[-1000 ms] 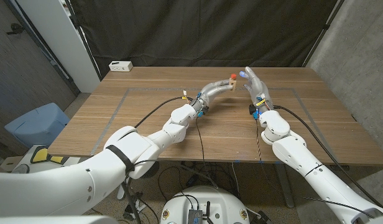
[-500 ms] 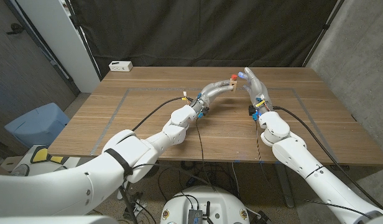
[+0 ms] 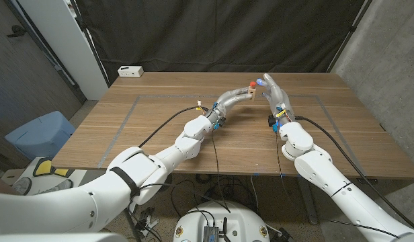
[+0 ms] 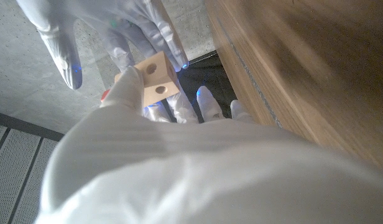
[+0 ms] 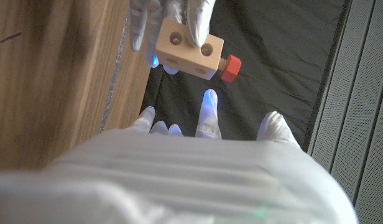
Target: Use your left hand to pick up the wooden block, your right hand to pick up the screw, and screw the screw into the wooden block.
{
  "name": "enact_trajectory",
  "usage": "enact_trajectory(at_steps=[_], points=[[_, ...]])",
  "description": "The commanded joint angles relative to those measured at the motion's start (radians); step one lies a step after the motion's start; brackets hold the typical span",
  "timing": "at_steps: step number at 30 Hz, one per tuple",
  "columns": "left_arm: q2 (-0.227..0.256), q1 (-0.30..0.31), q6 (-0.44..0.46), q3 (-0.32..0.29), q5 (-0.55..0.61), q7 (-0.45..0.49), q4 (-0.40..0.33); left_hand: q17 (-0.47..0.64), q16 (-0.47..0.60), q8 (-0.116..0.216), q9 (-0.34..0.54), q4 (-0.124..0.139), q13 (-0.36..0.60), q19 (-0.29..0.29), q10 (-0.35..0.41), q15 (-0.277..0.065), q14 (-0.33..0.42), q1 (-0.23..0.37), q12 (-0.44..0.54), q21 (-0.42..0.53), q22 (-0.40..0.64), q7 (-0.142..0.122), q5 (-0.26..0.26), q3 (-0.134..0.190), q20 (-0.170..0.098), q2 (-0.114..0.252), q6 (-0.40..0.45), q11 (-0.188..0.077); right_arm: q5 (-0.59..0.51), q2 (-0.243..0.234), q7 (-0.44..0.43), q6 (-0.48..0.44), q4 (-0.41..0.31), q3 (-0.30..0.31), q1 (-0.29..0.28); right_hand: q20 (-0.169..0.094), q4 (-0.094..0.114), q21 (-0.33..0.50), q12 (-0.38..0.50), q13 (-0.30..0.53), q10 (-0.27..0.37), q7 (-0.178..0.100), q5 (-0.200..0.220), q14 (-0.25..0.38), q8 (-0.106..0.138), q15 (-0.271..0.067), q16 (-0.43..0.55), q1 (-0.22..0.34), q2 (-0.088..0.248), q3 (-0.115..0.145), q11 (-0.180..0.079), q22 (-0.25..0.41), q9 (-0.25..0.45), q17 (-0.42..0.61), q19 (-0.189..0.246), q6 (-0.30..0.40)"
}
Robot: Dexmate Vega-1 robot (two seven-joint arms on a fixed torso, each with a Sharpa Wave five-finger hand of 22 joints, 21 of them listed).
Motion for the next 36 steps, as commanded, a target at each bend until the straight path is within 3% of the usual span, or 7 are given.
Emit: enact_trajectory(at_steps=[1,36], points=[[0.009,0.015,0.015,0.003,-0.006,0.003,-0.024,0.003,0.002,0.007,0.004,0.003,0.004,-0.005,0.003,-0.028,-0.003,-0.006,0.003,0.007,0.004,0.0,0.006,0.006,0.001,0.003,0.02,0.001,-0.015,-0.009,-0.017,-0.018,-0.031,0.0,-0.016,0.002,-0.001,0.003,0.008,0.0,0.005,-0.003,0.006,-0.037,-0.004,-0.003,0.003,0.0,0.008,0.005,-0.001,0.002,-0.001,0.001,0.003,0.011],[-0.022,-0.017,-0.006,-0.006,-0.015,-0.015,0.062,0.003,0.002,0.007,0.004,0.003,0.004,-0.003,0.004,-0.028,-0.002,-0.007,0.003,0.007,0.004,0.0,0.005,0.008,0.001,0.003,0.021,0.0,-0.005,-0.005,-0.011,-0.04,-0.031,-0.011,-0.016,0.003,-0.009,0.005,0.01,-0.001,0.01,-0.008,0.008,-0.04,-0.022,-0.004,0.007,0.004,0.022,0.012,0.002,0.002,-0.001,0.0,0.01,0.033]])
